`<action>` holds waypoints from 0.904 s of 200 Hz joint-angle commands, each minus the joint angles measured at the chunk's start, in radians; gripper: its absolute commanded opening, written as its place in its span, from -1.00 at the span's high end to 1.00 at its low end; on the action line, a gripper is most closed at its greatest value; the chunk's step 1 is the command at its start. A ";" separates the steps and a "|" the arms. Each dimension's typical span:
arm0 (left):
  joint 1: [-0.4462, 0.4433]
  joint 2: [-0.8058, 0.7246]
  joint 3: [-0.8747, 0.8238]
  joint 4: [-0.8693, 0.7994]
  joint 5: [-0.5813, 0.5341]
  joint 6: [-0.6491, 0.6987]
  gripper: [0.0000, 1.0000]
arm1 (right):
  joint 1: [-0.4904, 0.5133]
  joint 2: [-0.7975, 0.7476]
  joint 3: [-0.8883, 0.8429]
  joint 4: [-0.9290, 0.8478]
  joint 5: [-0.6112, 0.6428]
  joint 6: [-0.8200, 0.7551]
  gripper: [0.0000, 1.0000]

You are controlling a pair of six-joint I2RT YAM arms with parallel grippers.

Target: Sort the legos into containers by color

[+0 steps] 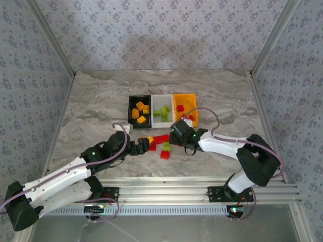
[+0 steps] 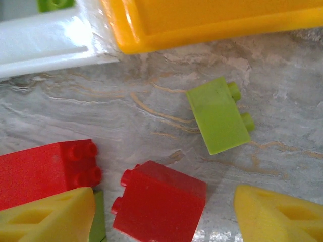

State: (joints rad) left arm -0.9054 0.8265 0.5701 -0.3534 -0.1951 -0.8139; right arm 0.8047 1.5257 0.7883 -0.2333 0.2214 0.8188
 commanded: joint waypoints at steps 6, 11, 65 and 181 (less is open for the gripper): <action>-0.007 -0.001 -0.019 -0.024 -0.008 -0.009 -0.99 | -0.013 0.067 0.023 -0.010 0.006 0.029 -0.44; -0.007 -0.005 -0.029 -0.020 -0.008 -0.010 -0.99 | -0.017 0.076 0.021 0.002 -0.003 0.027 -0.42; -0.011 -0.024 -0.076 0.008 0.003 -0.020 -0.99 | -0.031 0.086 -0.018 0.067 -0.027 -0.015 0.04; -0.012 0.005 -0.087 0.037 -0.009 0.008 -0.99 | -0.172 -0.208 0.155 -0.105 -0.056 -0.181 0.31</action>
State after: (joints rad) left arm -0.9123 0.8150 0.4774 -0.3389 -0.1986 -0.8211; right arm 0.7311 1.2518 0.8795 -0.3084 0.1898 0.6857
